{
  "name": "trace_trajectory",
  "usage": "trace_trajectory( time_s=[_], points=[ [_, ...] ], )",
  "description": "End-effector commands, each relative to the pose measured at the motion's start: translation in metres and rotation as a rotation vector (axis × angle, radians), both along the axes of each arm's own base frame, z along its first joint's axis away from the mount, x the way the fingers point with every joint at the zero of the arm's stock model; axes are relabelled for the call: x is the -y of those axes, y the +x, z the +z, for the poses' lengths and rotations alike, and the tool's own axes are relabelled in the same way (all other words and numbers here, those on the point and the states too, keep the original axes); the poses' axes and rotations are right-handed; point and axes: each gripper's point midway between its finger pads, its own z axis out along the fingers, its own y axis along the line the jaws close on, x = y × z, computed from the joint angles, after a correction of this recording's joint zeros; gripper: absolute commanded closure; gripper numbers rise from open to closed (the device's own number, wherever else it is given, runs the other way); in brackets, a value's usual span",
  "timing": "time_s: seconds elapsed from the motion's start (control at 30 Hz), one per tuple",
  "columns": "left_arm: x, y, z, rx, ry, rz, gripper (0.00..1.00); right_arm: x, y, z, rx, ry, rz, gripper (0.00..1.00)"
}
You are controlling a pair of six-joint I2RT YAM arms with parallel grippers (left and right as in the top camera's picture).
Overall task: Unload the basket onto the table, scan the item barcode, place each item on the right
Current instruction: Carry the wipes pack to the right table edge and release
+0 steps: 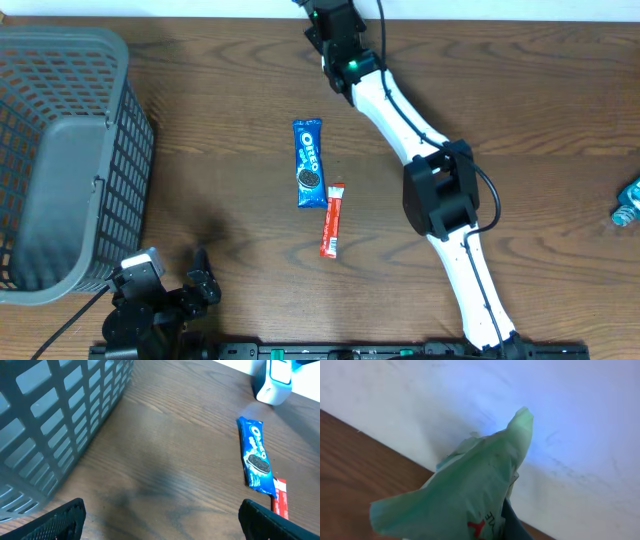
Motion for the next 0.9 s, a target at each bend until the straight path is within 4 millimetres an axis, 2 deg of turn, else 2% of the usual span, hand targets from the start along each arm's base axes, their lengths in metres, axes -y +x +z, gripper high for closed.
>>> trace_trajectory(
  time_s=[0.0,0.23,0.33,0.43,0.5,0.6,0.67,0.73,0.87],
  points=[
    [0.0,0.0,-0.001,-0.001,-0.006,0.002,0.02,-0.004,0.004,-0.02,-0.013,-0.018,0.025,0.99],
    [0.0,0.0,-0.001,-0.001,-0.006,0.002,0.02,-0.006,0.003,-0.029,-0.017,-0.024,0.022,0.99],
    [0.0,0.0,-0.001,-0.001,-0.006,0.002,0.02,0.001,0.002,-0.014,0.0,-0.047,-0.038,0.99],
    [0.0,0.0,-0.001,-0.001,-0.006,0.002,0.02,0.004,-0.008,0.002,-0.056,-0.08,-0.048,0.99],
    [0.0,0.0,-0.001,-0.001,-0.006,0.002,0.02,0.016,-0.024,0.028,-0.119,-0.08,-0.093,0.99],
    [0.0,0.0,-0.001,-0.001,-0.006,0.002,0.02,0.043,-0.051,0.063,-0.179,-0.077,-0.208,0.99],
    [0.0,0.0,-0.001,-0.001,-0.006,0.002,0.02,0.075,-0.082,0.09,-0.227,-0.075,-0.336,0.99],
    [0.0,0.0,-0.001,-0.001,-0.006,0.002,0.02,0.102,-0.107,0.105,-0.27,-0.069,-0.428,0.99],
    [0.0,0.0,-0.001,-0.001,-0.006,0.002,0.02,0.176,-0.16,0.126,-0.373,-0.04,-0.646,0.99]
  ],
)
